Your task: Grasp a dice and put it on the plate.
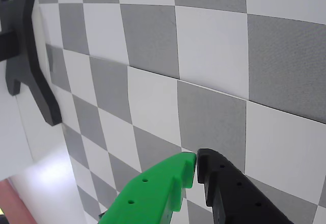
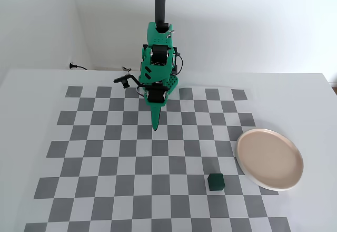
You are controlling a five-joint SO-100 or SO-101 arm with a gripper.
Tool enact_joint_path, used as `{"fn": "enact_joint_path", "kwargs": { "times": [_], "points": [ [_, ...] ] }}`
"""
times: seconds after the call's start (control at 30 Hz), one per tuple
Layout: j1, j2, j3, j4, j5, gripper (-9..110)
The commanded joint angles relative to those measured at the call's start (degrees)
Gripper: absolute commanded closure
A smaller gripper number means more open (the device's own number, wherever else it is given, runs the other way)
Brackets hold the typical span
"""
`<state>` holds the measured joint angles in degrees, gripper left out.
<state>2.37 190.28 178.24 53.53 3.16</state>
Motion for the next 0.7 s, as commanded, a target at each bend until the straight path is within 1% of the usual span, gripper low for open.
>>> {"fn": "enact_joint_path", "kwargs": {
  "times": [0.0, 0.57, 0.67],
  "points": [
    [-0.79, 0.79, -0.97, 0.09, -0.88, 106],
    [-1.14, 0.79, -0.97, 0.18, -1.32, 106],
    [-2.72, 0.79, -0.97, 0.09, -3.34, 102]
  ]
}}
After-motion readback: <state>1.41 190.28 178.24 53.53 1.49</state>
